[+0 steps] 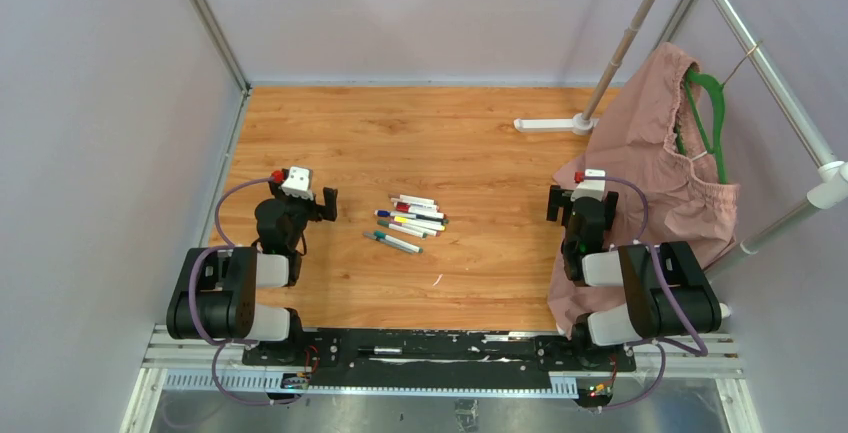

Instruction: Open the pen caps

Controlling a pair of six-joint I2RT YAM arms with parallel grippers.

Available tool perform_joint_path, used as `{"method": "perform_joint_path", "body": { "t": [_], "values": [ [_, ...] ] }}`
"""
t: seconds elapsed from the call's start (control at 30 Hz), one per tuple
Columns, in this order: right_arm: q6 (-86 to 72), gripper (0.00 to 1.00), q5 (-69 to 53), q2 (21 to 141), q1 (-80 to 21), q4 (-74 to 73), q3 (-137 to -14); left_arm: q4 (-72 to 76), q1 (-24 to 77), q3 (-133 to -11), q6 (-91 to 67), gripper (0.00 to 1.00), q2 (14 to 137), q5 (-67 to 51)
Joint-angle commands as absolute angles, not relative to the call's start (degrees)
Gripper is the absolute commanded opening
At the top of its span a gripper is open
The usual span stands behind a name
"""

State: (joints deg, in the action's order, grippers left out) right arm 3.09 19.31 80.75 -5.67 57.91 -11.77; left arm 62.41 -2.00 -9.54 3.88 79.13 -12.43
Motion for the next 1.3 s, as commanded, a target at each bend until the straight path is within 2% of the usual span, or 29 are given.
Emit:
{"method": "perform_joint_path", "body": {
  "t": [0.0, 0.13, 0.33, 0.4, 0.47, 0.57, 0.67, 0.73, 0.8, 0.87, 0.93, 1.07, 1.27],
  "values": [
    [5.2, 1.00, 18.2, 80.8, -5.0, 59.9, -12.8, 64.8, -1.7, -10.1, 3.9, 1.00, 79.2, -12.0],
    [6.1, 1.00, 19.3, 77.9, -5.8, 56.9, -13.4, 64.8, -1.6, -10.2, 3.9, 1.00, 79.2, -12.0],
    [1.3, 1.00, 20.5, 71.6, -7.2, 20.1, -31.6, 62.6, -2.1, -10.7, 3.9, 1.00, 77.3, -12.4],
    [-1.6, 1.00, 14.4, 68.4, -7.2, 16.4, -34.1, 55.7, -2.5, -13.8, 3.3, 1.00, 74.0, -12.5],
    [-6.0, 1.00, 5.1, 65.9, -7.2, 15.2, -36.3, 39.7, -2.6, -19.6, 4.3, 1.00, 69.5, -13.2],
    [-21.1, 1.00, -0.2, 64.8, -6.8, 12.2, -38.1, 22.8, -2.8, -28.1, 8.0, 1.00, 65.9, -15.3],
    [-21.9, 1.00, -13.7, 66.0, -7.9, 12.7, -40.1, 11.1, -3.7, -34.6, 9.1, 1.00, 64.1, -17.7],
    [-19.3, 1.00, -14.5, 66.5, -13.4, 11.2, -41.5, 2.0, -4.2, -39.8, 9.2, 1.00, 64.3, -18.7],
    [-13.5, 1.00, -7.9, 66.5, -22.0, 10.2, -42.3, -6.7, -5.1, -44.8, 8.8, 1.00, 65.4, -20.7],
    [-11.2, 1.00, -4.7, 70.4, -27.4, 8.1, -45.8, -12.8, -6.3, -49.4, 7.4, 1.00, 66.7, -23.1],
    [-10.5, 1.00, -2.8, 76.9, -30.5, 1.3, -55.0, -18.1, -7.2, -51.8, 7.5, 1.00, 67.6, -25.1],
    [-4.6, 0.99, -4.4, 89.6, -34.5, -9.0, -68.7, -24.8, -7.3, -54.1, 9.6, 1.00, 67.3, -25.1],
    [1.1, 0.70, -12.7, 108.2, -37.2, -16.4, -83.0, -29.8, -7.4, -55.0, 12.3, 1.00, 66.1, -23.7]
  ]
}}
